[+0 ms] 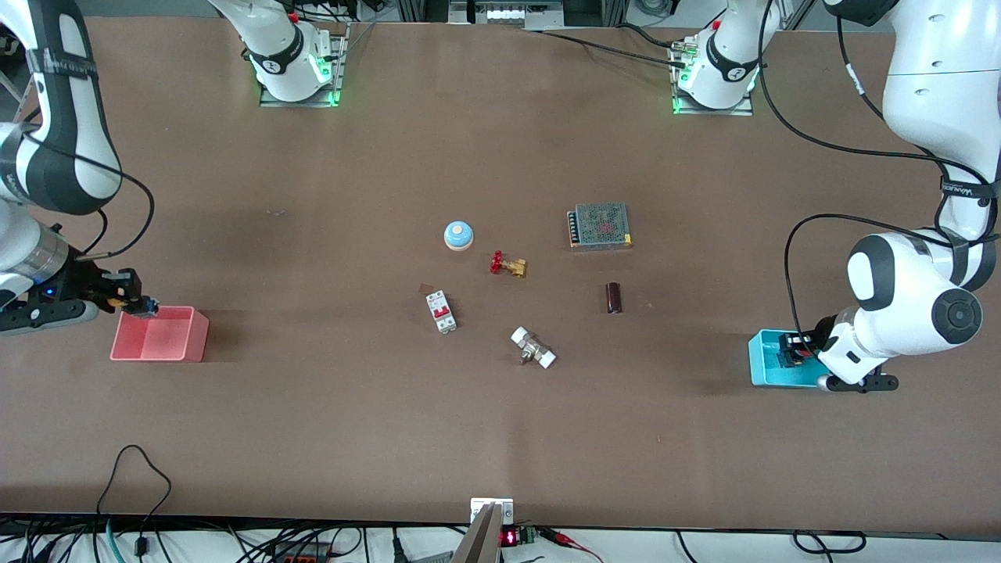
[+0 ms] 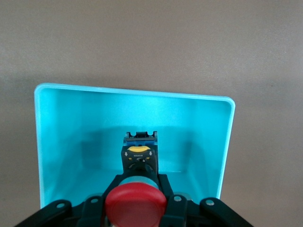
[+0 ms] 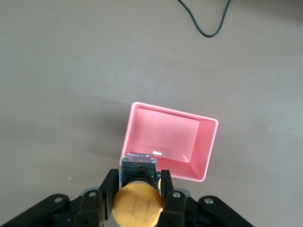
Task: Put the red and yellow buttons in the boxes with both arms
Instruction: 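Lower the red button into the cyan box and open the left gripper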
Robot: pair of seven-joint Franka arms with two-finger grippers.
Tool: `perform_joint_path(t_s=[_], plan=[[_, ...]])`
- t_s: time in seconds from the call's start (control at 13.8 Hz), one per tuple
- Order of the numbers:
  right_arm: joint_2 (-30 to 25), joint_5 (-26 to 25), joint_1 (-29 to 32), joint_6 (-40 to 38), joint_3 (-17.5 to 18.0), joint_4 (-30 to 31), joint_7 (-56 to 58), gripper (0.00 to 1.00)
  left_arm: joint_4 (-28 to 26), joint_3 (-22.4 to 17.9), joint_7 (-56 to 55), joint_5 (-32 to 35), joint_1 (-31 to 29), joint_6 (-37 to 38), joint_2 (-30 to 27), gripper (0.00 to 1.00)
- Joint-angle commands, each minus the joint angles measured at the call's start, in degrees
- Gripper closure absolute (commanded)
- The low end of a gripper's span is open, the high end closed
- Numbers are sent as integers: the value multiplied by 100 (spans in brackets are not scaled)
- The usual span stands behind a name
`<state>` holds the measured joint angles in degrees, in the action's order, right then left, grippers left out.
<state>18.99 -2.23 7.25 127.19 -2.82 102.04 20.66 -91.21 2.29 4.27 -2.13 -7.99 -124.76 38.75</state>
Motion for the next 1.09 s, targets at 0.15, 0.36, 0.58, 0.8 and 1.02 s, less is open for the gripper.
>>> perform_joint_path(t_s=[0.15,0.36,0.58,0.8,1.02], plan=[[614,-41,22,630,-78,-264,-176,70,121,-1,74,-77,-44,39,177,71],[868,-49,22,824,-131,-264,-167,70,121,-1,83,-77,-44,31,177,58],[1133,-58,13,1255,-131,-255,-158,70,121,-1,127,-68,-53,22,168,36],[1273,-49,4,1317,-131,-255,-167,70,121,-1,136,-33,-44,-66,151,22],[1353,-41,13,1466,-131,-229,-167,70,121,-1,136,2,-36,-66,63,0]])
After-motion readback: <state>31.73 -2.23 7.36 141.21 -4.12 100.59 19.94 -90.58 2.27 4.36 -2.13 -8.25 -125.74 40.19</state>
